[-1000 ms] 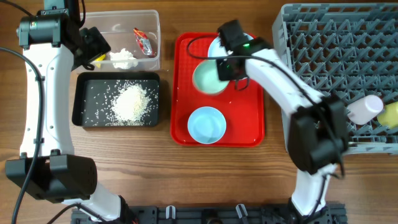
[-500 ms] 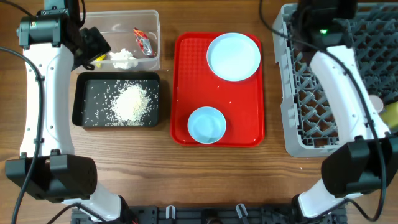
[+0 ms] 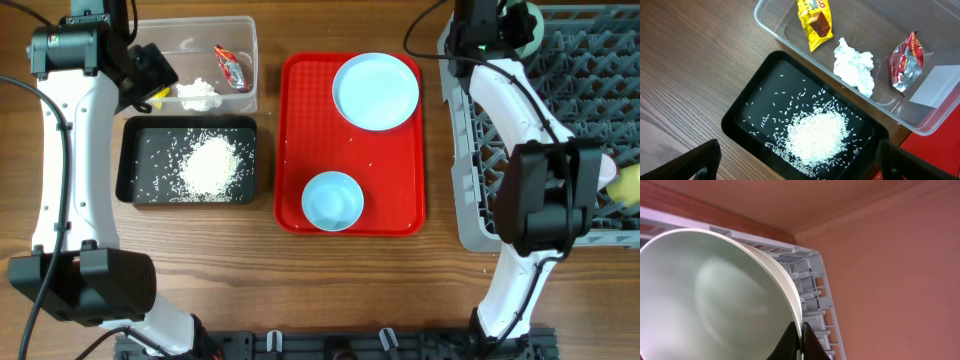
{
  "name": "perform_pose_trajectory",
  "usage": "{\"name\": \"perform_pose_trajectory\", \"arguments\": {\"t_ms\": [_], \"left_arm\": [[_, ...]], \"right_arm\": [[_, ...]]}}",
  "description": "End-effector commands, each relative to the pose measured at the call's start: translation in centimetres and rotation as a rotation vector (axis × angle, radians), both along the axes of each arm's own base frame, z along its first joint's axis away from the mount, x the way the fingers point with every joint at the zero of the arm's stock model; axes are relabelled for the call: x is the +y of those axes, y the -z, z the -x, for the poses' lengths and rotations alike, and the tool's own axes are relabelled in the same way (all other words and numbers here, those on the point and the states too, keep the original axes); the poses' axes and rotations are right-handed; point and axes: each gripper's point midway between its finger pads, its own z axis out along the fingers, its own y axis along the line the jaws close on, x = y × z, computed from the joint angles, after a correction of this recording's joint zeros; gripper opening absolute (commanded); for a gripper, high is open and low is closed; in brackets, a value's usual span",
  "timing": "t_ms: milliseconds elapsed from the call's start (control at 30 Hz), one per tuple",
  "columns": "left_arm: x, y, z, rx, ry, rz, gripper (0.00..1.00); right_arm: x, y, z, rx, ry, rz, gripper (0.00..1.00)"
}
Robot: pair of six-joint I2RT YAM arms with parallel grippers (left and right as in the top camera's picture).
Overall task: Sort waste into correct bins and load items into the dishwasher rack
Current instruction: 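Carry the green bowl with the right gripper to the rack's back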
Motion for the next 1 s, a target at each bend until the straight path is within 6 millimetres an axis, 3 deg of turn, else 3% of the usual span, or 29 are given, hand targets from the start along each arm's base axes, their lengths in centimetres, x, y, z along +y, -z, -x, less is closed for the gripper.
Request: {"name": "perform_pose_trajectory", "arguments": {"t_ms": [0,133,233,433,533,600,633,700,767,867,900,967], "left_arm": [[0.4,-0.6,0.4,-0.015,-0.018,-0.013,1.00],[0.4,-0.6,0.4,-0.015,-0.018,-0.013,1.00],[0.4,-0.6,0.4,-0.015,-0.018,-0.013,1.00],[0.4,-0.6,0.4,-0.015,-0.018,-0.013,1.00],[0.4,-0.6,0.4,-0.015,-0.018,-0.013,1.00],[0.4,-0.6,0.4,-0.015,-0.018,-0.013,1.00],[0.4,-0.6,0.4,-0.015,-0.018,-0.013,1.00],[0.4,-0.6,0.4,-0.015,-0.018,-0.013,1.00],[0.4,-0.6,0.4,-0.015,-0.018,-0.013,1.00],[0.4,-0.6,0.4,-0.015,-0.018,-0.013,1.00],[0.4,-0.6,0.4,-0.015,-0.018,-0.013,1.00],[0.4,-0.6,0.4,-0.015,-0.018,-0.013,1.00]], "right_arm": [[-0.4,1.7,-0.1,0.042,0.031,0.035,0.04],[-0.7,2.0,0.3,0.054,0.065,0.061,0.04],[0.2,1.6,0.6,0.053,0.077,0.086,0.18],[5.5,3.3,0.6,0.140,-0.042,0.074,0.38],[5.9,3.4,0.8,0.104,-0.028,0.048,0.41],[5.7,3.3,0.9,0.041,0.006,0.019,0.53],[5.8,3.2,1.1,0.010,0.017,-0.003,0.66],[6.4,3.1,1.2,-0.029,-0.006,-0.106,0.68],[7.3,1.2,1.5,-0.110,-0.040,-0.308,0.71],[8.2,-3.0,1.4,-0.212,-0.128,-0.644,0.73],[8.2,-5.4,1.2,-0.256,-0.177,-0.810,0.73],[7.0,-7.9,1.1,-0.314,-0.203,-1.028,0.70]]}}
